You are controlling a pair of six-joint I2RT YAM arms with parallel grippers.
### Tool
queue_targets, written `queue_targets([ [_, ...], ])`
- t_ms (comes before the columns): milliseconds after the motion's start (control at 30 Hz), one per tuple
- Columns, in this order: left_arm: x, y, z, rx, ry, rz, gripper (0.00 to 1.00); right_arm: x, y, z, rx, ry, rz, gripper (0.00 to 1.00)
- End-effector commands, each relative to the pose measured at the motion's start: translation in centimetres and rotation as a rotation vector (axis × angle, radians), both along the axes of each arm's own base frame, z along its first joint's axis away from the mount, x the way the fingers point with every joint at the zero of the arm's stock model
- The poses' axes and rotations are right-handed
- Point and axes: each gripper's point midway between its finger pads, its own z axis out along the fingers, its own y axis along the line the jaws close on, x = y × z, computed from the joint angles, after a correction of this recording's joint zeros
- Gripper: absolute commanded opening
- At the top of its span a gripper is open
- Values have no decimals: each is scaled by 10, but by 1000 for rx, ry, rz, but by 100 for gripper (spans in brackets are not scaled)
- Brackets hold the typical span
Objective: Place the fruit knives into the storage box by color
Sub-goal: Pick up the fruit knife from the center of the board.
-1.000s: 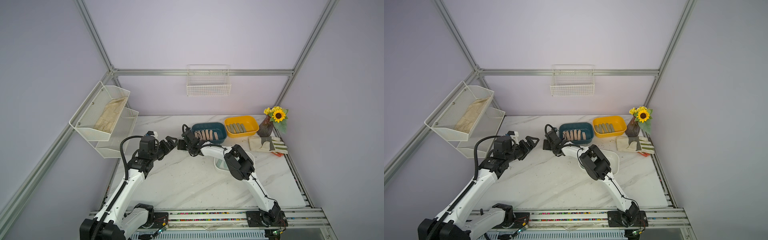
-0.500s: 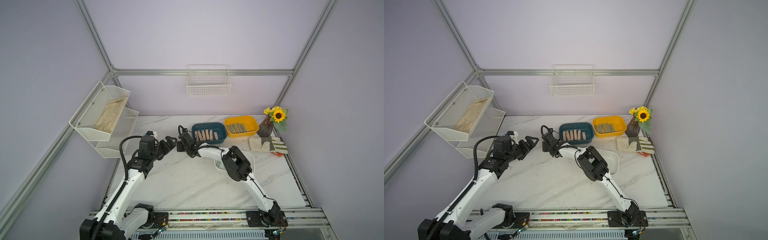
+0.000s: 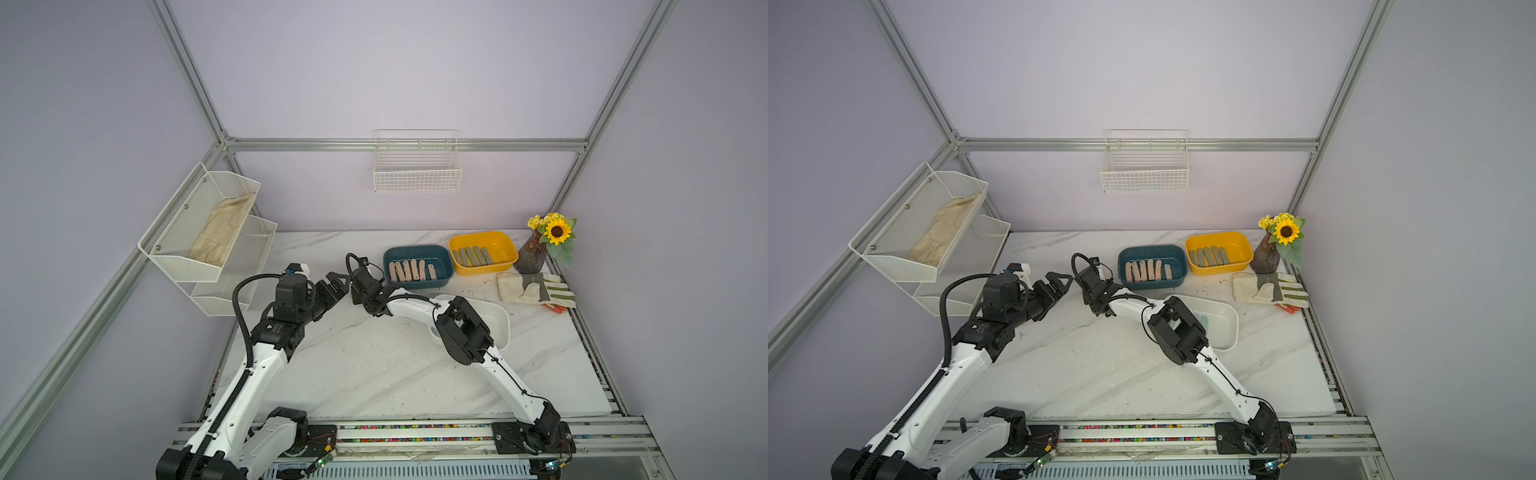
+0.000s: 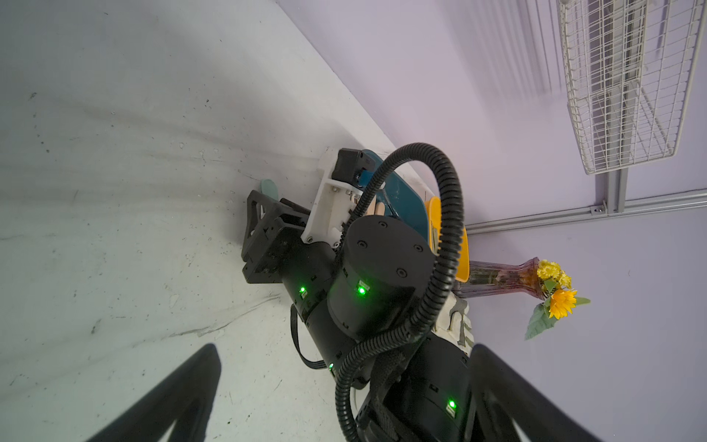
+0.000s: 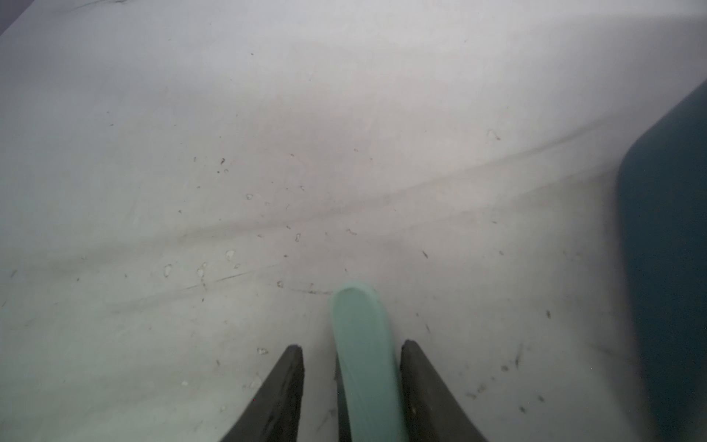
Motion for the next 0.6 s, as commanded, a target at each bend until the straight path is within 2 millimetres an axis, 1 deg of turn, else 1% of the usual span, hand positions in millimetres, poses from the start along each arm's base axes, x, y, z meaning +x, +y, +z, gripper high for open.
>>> queue_targets([
  [0, -1, 4, -9, 1, 2, 16, 100, -39, -37, -94, -247, 187, 25, 37],
  [67, -1, 4, -9, 0, 1, 15, 100, -39, -37, -94, -244, 187, 28, 31],
  [133, -1, 4, -9, -1, 2, 17, 100, -40, -35, -89, -226, 186, 36, 26],
  [200, -1, 4, -8, -1, 0, 18, 100, -42, -26, -79, -183, 186, 61, 23],
  [300, -1, 5, -8, -3, 0, 18, 100, -41, -12, -56, -111, 172, 97, 18],
  [433, -2, 4, -5, -5, -5, 13, 100, -42, 3, -18, -5, 154, 128, 18],
  [500, -2, 3, -3, -6, -8, 11, 100, -44, 6, 0, 46, 148, 133, 18],
  [567, -1, 3, -3, -8, -9, 9, 99, -46, 5, 14, 81, 144, 126, 18],
])
